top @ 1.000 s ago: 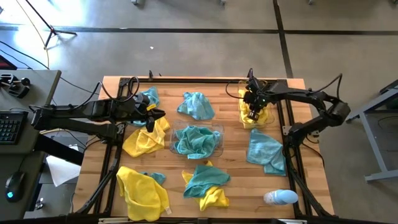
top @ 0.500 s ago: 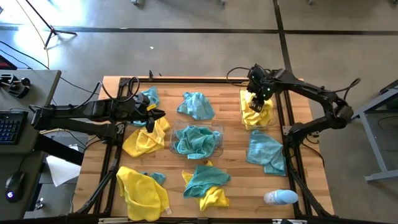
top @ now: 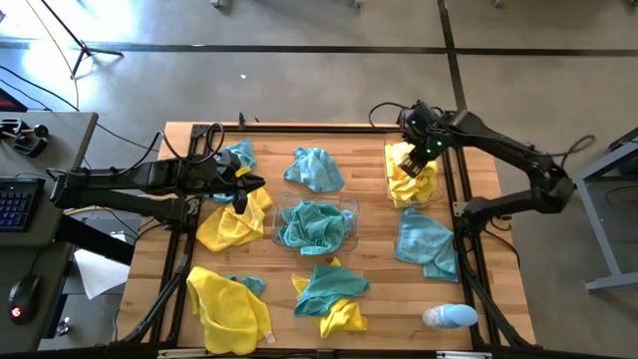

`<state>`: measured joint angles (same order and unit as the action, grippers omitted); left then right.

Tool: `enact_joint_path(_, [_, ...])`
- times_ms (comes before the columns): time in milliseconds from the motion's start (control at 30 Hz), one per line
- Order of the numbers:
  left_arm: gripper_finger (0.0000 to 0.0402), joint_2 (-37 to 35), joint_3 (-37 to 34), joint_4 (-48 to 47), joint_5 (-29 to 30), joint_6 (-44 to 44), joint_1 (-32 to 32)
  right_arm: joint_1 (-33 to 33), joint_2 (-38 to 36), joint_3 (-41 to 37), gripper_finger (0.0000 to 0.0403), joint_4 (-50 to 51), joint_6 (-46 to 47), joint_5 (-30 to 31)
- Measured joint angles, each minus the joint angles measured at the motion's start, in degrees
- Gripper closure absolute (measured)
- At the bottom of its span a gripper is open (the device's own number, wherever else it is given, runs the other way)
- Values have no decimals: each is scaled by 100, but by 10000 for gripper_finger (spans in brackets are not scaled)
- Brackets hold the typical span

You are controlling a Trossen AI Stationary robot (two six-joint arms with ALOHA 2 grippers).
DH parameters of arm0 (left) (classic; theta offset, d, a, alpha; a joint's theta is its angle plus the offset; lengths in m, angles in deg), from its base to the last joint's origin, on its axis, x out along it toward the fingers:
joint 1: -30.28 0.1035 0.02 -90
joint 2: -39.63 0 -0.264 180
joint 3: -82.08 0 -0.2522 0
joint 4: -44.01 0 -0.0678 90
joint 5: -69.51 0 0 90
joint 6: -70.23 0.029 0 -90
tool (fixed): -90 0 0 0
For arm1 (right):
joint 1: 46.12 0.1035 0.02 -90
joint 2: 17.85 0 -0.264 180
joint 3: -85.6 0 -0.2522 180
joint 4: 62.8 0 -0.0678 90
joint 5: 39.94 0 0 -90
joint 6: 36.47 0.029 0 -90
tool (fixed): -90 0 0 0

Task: Sort microfiber towel by color & place in baskets
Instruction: Put the yellow towel into the top transparent bin

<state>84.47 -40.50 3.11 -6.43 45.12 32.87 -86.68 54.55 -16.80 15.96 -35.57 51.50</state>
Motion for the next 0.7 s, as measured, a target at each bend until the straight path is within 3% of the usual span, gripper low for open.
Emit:
enact_joint_path(67, [360, 0, 0, 1, -1, 37, 0, 57, -303, 0, 392, -36, 196, -63])
enact_joint_path(167, [360, 0, 0, 2, 0, 71, 1, 281, -774, 0, 378, -123, 791, -85])
enact_joint_path(300, [360, 0, 0, 2, 0, 384, 1, 1046, -1256, 0, 396, -452, 1502, 48])
enact_joint_path(467, [360, 0, 0, 2, 3, 468, 0, 2297, -1395, 0, 395, -1044, 2378, 902])
enact_joint_path(700, [360, 170, 132, -26, 145, 156, -156, 3743, -950, 0, 401, -1274, 3111, 2022])
